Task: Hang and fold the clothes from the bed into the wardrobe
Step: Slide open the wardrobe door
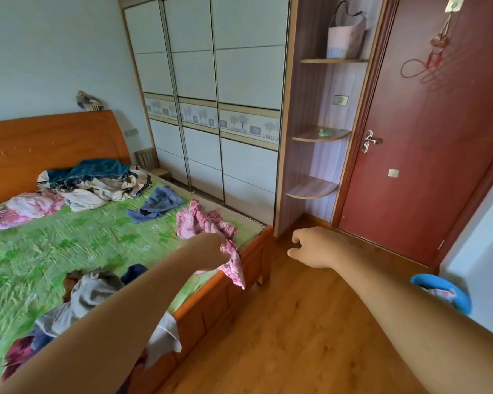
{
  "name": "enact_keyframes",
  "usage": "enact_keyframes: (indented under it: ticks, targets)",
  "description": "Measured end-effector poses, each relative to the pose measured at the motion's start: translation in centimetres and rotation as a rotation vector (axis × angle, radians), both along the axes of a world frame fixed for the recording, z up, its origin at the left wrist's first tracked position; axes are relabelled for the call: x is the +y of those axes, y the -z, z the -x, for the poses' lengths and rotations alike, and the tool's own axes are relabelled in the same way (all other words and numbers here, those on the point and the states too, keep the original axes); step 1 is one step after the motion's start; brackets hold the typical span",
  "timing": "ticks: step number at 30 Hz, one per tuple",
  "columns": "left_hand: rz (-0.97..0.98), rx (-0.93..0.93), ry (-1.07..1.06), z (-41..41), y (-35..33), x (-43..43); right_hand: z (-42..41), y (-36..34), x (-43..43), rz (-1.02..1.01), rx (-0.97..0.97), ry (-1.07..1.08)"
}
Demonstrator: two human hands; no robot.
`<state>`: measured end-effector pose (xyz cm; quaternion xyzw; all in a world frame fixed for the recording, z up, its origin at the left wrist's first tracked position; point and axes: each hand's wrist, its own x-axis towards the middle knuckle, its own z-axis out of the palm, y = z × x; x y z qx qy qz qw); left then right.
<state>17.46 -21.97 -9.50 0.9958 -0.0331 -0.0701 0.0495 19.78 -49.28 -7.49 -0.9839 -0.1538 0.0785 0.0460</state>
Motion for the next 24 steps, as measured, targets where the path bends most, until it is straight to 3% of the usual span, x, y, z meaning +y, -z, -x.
enact_keyframes:
  ticks: [8, 18, 24]
  targets:
    - [-0.005, 0.07, 0.051, -9.7, 3.5, -2.6, -8.1, 3.8, -2.4, 0.042, 0.045, 0.059]
    - [0.08, 0.127, 0.127, -28.3, 6.9, -3.7, -24.0, 6.4, -3.3, 0.042, 0.103, 0.188]
    - [0.03, 0.155, 0.184, -38.2, 7.2, -4.5, -32.4, 7.4, -3.9, 0.036, 0.104, 0.214]
